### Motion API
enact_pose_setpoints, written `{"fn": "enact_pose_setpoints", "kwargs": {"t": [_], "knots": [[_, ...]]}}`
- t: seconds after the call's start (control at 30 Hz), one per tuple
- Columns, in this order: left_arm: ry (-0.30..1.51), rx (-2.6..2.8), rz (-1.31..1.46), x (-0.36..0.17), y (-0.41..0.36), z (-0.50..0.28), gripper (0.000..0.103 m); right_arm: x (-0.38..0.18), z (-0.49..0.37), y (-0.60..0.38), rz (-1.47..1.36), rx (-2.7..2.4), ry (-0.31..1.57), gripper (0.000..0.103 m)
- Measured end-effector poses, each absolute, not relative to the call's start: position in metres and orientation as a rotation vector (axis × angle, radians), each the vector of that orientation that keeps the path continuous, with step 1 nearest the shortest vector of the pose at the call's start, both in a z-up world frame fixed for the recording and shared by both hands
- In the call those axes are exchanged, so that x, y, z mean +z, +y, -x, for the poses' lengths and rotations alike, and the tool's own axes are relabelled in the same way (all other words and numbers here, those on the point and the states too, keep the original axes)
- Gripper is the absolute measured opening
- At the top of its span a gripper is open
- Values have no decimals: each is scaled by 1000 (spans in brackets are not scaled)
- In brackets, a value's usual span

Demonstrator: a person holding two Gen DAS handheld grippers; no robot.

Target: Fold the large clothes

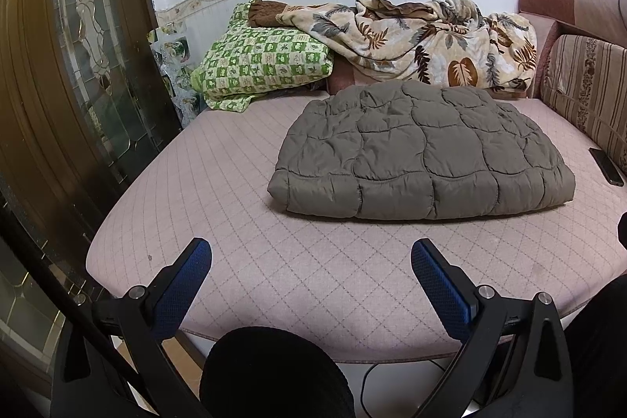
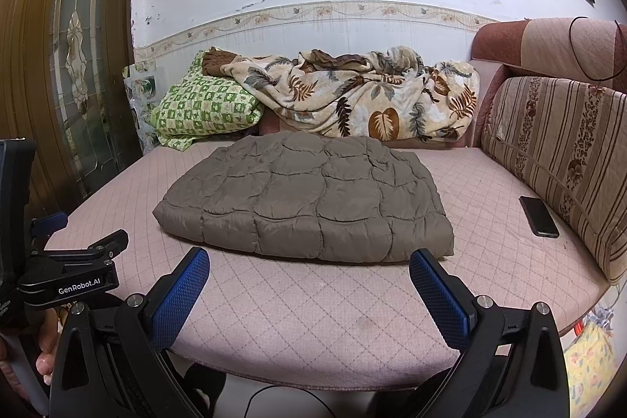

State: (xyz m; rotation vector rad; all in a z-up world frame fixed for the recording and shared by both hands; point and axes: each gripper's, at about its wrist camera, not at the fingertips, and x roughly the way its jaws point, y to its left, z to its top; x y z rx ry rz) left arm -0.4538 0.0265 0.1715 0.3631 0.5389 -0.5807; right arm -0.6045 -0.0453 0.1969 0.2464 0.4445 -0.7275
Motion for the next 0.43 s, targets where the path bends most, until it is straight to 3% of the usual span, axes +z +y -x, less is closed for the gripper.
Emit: {"fn": "enact_pose_setpoints", "kwargs": {"t": [0.43], "knots": [[607, -634, -314, 172, 37, 440, 102, 192, 607, -47, -249, -731, 446, 103]]}}
